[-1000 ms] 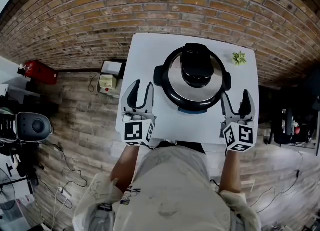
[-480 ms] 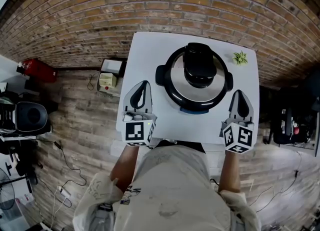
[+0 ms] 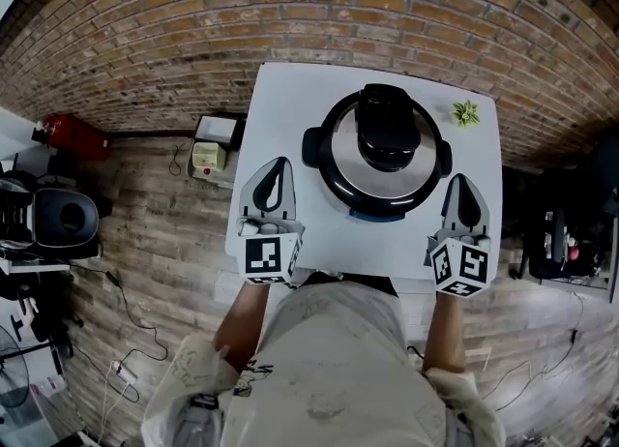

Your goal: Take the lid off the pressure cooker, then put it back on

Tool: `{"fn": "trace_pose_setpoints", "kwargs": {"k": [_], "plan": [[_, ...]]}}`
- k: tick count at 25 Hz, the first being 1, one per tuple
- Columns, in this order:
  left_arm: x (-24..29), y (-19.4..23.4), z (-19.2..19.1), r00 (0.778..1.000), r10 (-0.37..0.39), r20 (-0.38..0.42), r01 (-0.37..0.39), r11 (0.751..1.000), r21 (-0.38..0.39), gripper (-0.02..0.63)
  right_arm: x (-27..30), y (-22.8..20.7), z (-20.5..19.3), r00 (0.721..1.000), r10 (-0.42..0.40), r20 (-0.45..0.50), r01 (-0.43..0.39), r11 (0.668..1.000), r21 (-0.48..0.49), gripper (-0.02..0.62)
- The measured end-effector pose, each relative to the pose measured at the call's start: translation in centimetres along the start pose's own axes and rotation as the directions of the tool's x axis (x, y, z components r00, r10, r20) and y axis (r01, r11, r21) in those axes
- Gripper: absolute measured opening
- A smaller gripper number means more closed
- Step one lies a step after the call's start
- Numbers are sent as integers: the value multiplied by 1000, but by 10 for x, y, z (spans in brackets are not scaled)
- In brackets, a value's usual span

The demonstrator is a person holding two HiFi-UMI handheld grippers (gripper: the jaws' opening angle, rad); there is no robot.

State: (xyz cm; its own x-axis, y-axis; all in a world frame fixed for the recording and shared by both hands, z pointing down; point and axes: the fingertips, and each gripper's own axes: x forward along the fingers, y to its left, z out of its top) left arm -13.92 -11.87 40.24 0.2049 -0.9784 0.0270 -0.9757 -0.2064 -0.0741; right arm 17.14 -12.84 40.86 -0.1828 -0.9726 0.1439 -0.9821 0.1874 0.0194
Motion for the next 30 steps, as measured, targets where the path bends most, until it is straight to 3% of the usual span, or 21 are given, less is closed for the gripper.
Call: {"fn": "trace_pose_setpoints", "kwargs": {"k": [30], "plan": [[1,-1,6,1000,8,19,-8,1000,-3,15,-1,-1,4,1000,1,-15,-1,1000,-11,17]]}}
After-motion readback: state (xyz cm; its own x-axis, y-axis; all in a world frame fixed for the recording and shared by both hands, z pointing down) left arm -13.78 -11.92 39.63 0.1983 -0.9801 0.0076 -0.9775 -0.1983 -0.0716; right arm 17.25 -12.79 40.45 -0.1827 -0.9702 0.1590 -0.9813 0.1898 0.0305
